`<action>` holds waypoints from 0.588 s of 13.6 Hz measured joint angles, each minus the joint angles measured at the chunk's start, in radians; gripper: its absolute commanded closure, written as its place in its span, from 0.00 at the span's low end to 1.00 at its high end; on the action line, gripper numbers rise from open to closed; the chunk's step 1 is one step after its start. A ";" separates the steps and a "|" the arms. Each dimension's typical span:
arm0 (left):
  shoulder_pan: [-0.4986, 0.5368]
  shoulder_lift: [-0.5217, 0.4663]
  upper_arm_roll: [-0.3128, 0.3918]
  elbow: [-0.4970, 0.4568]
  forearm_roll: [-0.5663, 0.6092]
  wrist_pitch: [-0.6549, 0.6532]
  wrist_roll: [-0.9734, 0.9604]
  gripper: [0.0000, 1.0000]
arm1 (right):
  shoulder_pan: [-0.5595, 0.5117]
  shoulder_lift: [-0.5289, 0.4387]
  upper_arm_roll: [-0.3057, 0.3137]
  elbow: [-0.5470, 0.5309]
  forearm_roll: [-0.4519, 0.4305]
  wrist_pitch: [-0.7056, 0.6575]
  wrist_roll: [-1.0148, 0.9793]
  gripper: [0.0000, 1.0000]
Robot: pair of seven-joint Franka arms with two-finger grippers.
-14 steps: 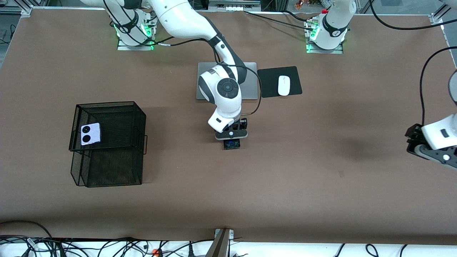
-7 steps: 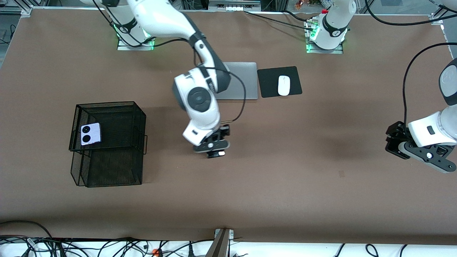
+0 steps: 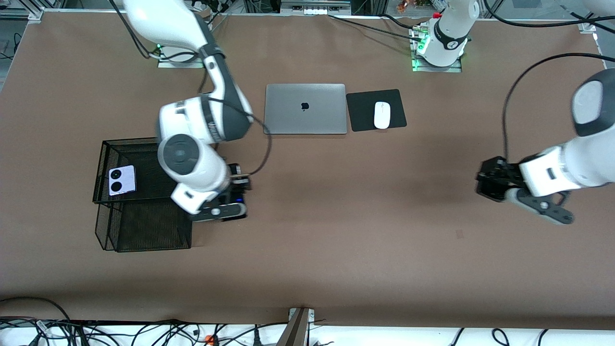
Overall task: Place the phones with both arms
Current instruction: 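Lower the black phone into the basket while the left gripper carries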
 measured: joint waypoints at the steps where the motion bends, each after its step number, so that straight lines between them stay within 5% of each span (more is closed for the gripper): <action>1: -0.050 0.012 -0.001 -0.004 0.000 0.000 -0.026 0.88 | 0.000 -0.024 -0.032 -0.028 0.000 -0.015 -0.045 1.00; 8: -0.311 0.206 0.002 -0.017 0.000 0.264 -0.398 0.88 | -0.003 -0.198 -0.219 -0.276 0.002 -0.041 -0.326 1.00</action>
